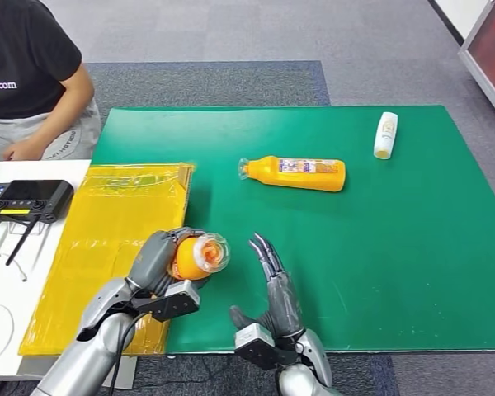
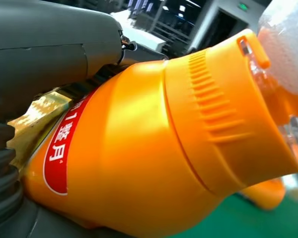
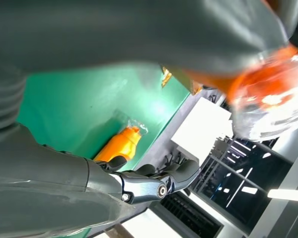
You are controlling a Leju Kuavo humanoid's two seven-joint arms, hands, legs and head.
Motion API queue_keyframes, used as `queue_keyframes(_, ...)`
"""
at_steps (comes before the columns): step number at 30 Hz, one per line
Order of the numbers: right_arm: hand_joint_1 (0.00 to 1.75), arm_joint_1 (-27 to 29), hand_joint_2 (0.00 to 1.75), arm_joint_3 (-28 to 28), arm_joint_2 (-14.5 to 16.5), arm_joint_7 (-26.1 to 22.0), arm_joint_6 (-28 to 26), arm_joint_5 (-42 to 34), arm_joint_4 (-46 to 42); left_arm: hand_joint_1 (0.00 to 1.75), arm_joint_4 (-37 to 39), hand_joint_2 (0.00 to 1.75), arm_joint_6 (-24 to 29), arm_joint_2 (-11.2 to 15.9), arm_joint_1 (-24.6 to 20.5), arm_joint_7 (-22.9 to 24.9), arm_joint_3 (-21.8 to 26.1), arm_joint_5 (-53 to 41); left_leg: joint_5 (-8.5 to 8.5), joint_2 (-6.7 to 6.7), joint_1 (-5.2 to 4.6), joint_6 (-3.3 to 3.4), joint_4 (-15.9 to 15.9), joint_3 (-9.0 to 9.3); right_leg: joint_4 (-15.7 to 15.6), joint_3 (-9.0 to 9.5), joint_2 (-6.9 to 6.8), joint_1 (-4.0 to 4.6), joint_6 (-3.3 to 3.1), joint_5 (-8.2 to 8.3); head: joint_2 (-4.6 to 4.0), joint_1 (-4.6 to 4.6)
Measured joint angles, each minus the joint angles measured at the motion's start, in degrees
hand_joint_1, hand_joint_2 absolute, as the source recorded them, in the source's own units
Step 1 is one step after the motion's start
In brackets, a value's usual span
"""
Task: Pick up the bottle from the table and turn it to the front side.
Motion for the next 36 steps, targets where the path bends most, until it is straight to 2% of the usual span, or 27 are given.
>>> queue_keyframes(5, 0.00, 0.66, 1.75, -0.74, 0.10, 0.00, 0.23, 0.49, -0.05, 1.75, 4.92, 1.75, 0.48, 1.67, -4.30, 5.16, -2.17, -7.90, -0.16, 0.31, 0.01, -0.16, -0.03, 0.31, 0.01, 0.14, 0.41, 0.00, -0.18, 0.11, 0.00, -0.01)
queue_keyframes(8, 0.00, 0.91, 1.75, -0.99, 0.23, 0.02, 0.38, 0.80, -0.05, 1.75, 8.22, 1.75, 0.82, 2.85, -5.51, 6.60, -2.54, -9.98, -0.03, 0.34, 0.03, -0.23, -0.04, 0.38, 0.08, 0.09, 0.44, 0.03, -0.23, 0.14, 0.00, -0.02)
queue_keyframes(19, 0.00, 1.66, 1.75, -1.17, 0.44, 0.11, 0.17, 1.60, -0.05, 1.75, 13.32, 1.75, 1.12, 3.88, -6.26, 6.98, -3.36, -11.05, 0.01, 0.28, 0.01, -0.19, -0.04, 0.34, 0.17, 0.10, 0.38, -0.01, -0.20, 0.11, 0.00, 0.00)
queue_keyframes(23, 0.00, 1.80, 1.75, -1.17, 0.45, 0.11, 0.15, 1.62, -0.05, 1.73, 13.70, 1.75, 3.40, 3.64, -6.10, 6.99, -3.57, -11.30, 0.00, 0.28, 0.01, -0.19, -0.04, 0.33, 0.17, 0.09, 0.38, -0.01, -0.21, 0.10, 0.00, 0.00)
queue_keyframes(24, 0.00, 1.83, 1.75, -1.17, 0.46, 0.11, 0.15, 1.62, -0.05, 1.43, 13.75, 1.75, 3.89, 3.52, -6.01, 6.99, -3.60, -11.40, 0.00, 0.28, 0.01, -0.19, -0.04, 0.33, 0.17, 0.09, 0.38, 0.00, -0.21, 0.10, 0.00, -0.01)
queue_keyframes(27, 0.00, 1.89, 1.75, -1.17, 0.47, 0.11, 0.15, 1.62, -0.05, 0.14, 13.90, 1.75, 4.69, 3.22, -5.81, 6.99, -3.66, -11.57, 0.01, 0.28, 0.01, -0.20, -0.04, 0.33, 0.17, 0.09, 0.38, 0.00, -0.21, 0.10, 0.00, -0.01)
queue_keyframes(28, 0.00, 1.90, 1.75, -1.17, 0.48, 0.12, 0.15, 1.62, -0.05, 0.00, 13.93, 1.75, 5.13, 3.10, -5.67, 6.99, -3.66, -11.66, 0.01, 0.28, 0.01, -0.20, -0.04, 0.33, 0.18, 0.09, 0.38, 0.00, -0.21, 0.10, 0.00, 0.00)
queue_keyframes(30, 0.00, 1.90, 1.75, -1.17, 0.48, 0.13, 0.16, 1.61, -0.05, 0.00, 13.97, 1.75, 6.75, 2.75, -5.09, 6.99, -3.65, -12.25, 0.02, 0.28, 0.01, -0.19, -0.04, 0.31, 0.17, 0.06, 0.39, 0.00, -0.20, 0.10, 0.00, 0.00)
queue_keyframes(34, 0.00, 1.91, 1.75, -1.17, 0.46, 0.20, 0.19, 1.61, -0.07, 0.00, 13.84, 0.00, 10.70, 1.83, -3.61, 6.47, -3.58, -13.13, 0.02, 0.27, 0.00, -0.17, -0.04, 0.24, 0.17, 0.02, 0.35, 0.00, -0.19, 0.10, 0.00, -0.01)
queue_keyframes(36, 0.00, 1.91, 1.75, -1.17, 0.45, 0.28, 0.12, 1.69, -0.07, 0.00, 13.00, 0.00, 14.22, 1.26, -2.66, 4.37, -3.30, -11.39, 0.00, 0.26, 0.00, -0.16, -0.04, 0.22, 0.17, 0.02, 0.33, -0.01, -0.18, 0.09, 0.00, 0.00)
